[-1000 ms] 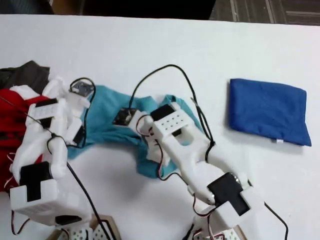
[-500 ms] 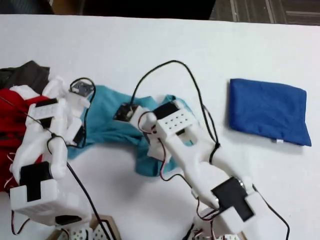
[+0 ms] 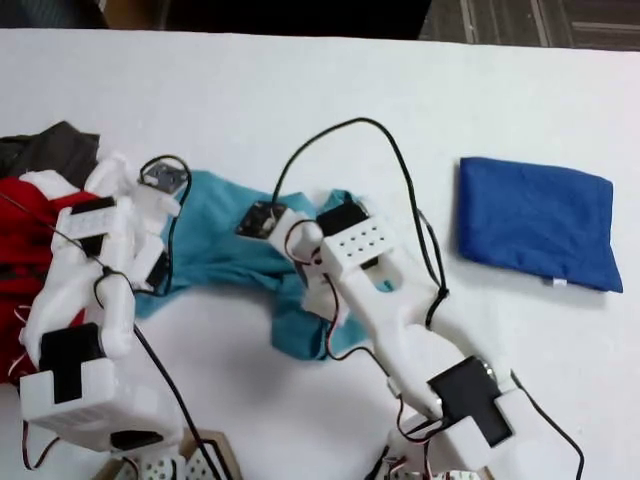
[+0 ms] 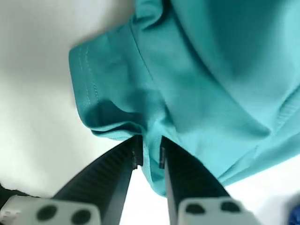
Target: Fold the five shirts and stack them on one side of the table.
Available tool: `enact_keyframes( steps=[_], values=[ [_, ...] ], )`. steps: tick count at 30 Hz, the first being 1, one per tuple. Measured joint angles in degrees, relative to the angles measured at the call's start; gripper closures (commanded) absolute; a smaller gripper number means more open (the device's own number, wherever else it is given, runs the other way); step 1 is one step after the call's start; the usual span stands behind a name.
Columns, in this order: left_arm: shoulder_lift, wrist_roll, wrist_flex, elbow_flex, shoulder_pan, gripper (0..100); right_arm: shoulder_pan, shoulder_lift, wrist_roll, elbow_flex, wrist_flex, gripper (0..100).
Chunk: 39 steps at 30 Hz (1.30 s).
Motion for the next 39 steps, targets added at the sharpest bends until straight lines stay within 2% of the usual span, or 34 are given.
enact_keyframes(
  steps=[2,7,16,23,26,30,39],
  values=[
    [0.0,0.0,0.0,0.0,0.0,97,-0.18,0.0,0.0,1.49,0.0,93.1],
    [0.0,0.0,0.0,0.0,0.0,97,-0.09,0.0,0.0,3.87,1.23,84.8],
    [0.0,0.0,0.0,0.0,0.0,97,-0.35,0.0,0.0,3.87,2.99,84.8],
    [0.0,0.0,0.0,0.0,0.0,97,-6.77,0.0,-0.09,3.87,2.37,84.8],
    [0.0,0.0,0.0,0.0,0.0,97,-6.59,0.0,-0.09,3.87,1.49,86.9],
    [0.0,0.0,0.0,0.0,0.0,97,-5.8,0.0,-0.09,3.87,0.7,98.2],
    [0.0,0.0,0.0,0.0,0.0,97,-0.62,0.0,0.0,4.66,0.0,95.4]
  ],
)
